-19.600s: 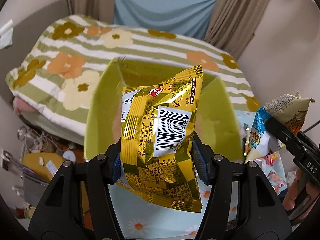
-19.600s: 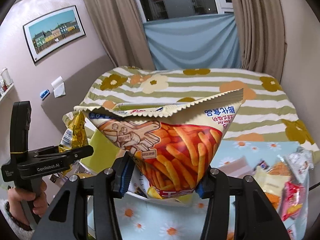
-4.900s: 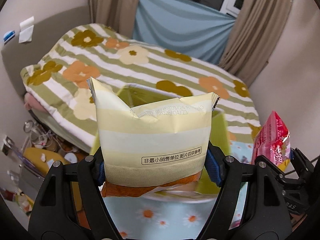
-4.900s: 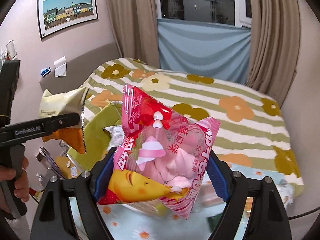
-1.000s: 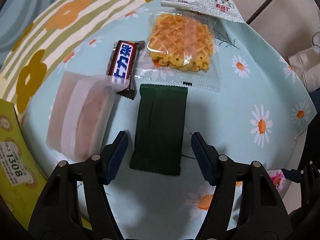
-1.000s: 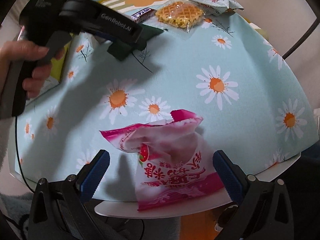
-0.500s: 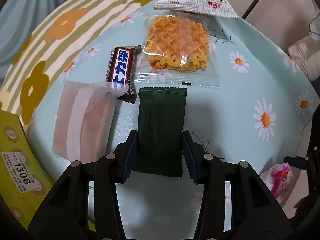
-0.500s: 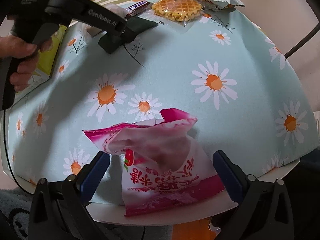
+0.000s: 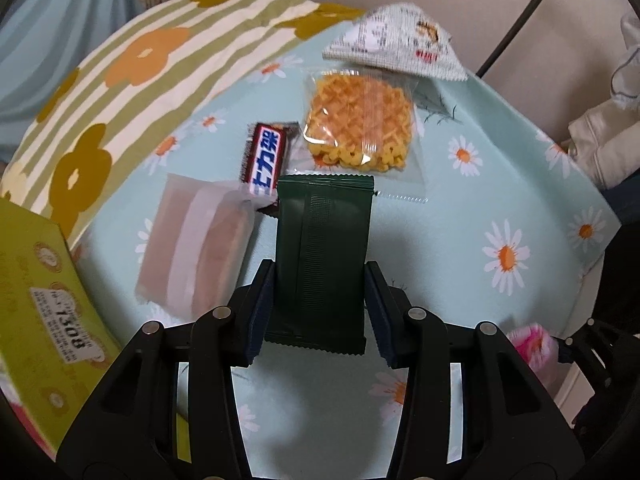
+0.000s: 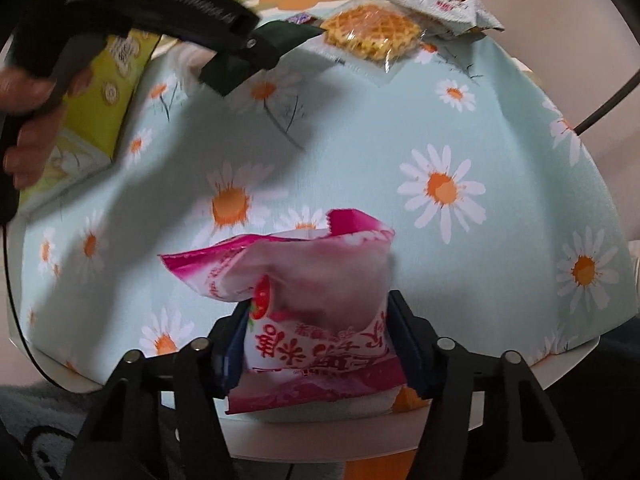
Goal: Organize snacks
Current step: 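Grasp the dark green packet with the left tool while the right tool grasps the pink-white bag, then carry both packets over the box and open both tools to drop them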
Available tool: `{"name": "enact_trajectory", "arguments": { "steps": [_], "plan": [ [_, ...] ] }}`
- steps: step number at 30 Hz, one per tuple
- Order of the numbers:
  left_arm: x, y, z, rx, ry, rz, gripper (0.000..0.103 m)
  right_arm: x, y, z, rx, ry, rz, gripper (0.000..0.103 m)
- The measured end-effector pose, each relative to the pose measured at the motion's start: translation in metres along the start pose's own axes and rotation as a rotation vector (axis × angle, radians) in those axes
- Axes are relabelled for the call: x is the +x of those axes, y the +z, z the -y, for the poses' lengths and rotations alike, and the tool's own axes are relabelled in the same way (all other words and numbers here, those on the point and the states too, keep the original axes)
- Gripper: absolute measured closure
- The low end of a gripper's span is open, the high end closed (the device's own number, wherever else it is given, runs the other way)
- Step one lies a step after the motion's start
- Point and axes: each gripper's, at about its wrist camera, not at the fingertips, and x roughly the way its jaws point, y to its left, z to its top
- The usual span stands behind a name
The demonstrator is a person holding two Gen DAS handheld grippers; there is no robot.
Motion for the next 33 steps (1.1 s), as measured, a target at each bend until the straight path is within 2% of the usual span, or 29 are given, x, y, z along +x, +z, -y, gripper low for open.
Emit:
{"name": "enact_trajectory", "arguments": {
  "steps": [9, 15, 24, 27, 33],
  "plan": [
    [-0.063, -0.005, -0.016, -0.109, 0.003, 0.104, 0.062, -0.048, 0.035, 0.014, 0.012, 0.023, 0.124, 0.051],
    [-0.115, -0.015, -0.022, -0.199, 0.040, 0.192, 0.062, -0.087, 0.061, 0.025, -0.029, 0.058, 0.220, 0.051],
    [-0.201, -0.048, -0.036, -0.408, 0.193, 0.336, 0.062, -0.142, 0.117, -0.008, -0.264, 0.187, 0.350, 0.051],
    [-0.225, -0.063, -0.047, -0.489, 0.249, 0.378, 0.062, -0.151, 0.135, -0.026, -0.334, 0.269, 0.360, 0.051],
    [-0.264, -0.095, -0.081, -0.645, 0.367, 0.431, 0.062, -0.158, 0.169, -0.076, -0.469, 0.369, 0.371, 0.051]
  ]
}}
